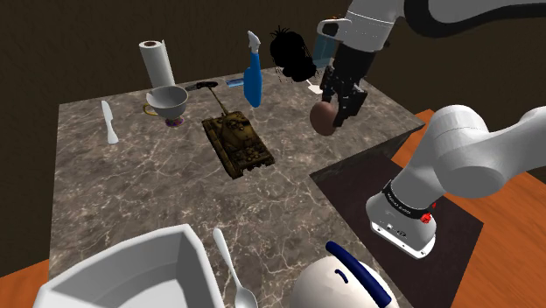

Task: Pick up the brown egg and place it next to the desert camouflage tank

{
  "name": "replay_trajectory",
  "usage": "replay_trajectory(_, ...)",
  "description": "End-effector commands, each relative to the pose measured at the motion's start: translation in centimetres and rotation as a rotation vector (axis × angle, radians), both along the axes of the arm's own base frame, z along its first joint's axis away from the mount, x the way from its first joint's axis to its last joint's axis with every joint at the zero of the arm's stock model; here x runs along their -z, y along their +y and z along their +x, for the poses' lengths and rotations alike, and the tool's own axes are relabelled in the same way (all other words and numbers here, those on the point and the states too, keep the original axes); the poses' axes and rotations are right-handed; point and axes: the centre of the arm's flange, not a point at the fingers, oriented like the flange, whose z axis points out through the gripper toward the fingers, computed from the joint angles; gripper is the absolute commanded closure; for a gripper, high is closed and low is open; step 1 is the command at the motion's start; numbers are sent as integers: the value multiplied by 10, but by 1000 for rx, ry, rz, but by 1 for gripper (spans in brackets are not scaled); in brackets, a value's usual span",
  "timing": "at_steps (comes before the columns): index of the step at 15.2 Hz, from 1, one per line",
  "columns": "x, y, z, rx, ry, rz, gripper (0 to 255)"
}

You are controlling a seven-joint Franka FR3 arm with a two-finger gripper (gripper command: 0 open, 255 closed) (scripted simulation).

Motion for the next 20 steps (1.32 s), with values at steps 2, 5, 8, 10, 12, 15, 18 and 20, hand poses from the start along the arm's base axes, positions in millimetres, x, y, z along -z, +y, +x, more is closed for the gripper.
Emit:
replay_trajectory(2, 15, 0, -1, 0, -1, 0, 255)
replay_trajectory(5, 31, 0, -1, 0, -1, 0, 255)
replay_trajectory(8, 47, 0, -1, 0, -1, 0, 255)
replay_trajectory(10, 58, 0, -1, 0, -1, 0, 255)
replay_trajectory(12, 68, 0, -1, 0, -1, 0, 255)
replay_trajectory(15, 84, 0, -1, 0, -1, 0, 255)
replay_trajectory(18, 100, 0, -1, 0, -1, 0, 255)
replay_trajectory(20, 110, 0, -1, 0, -1, 0, 255)
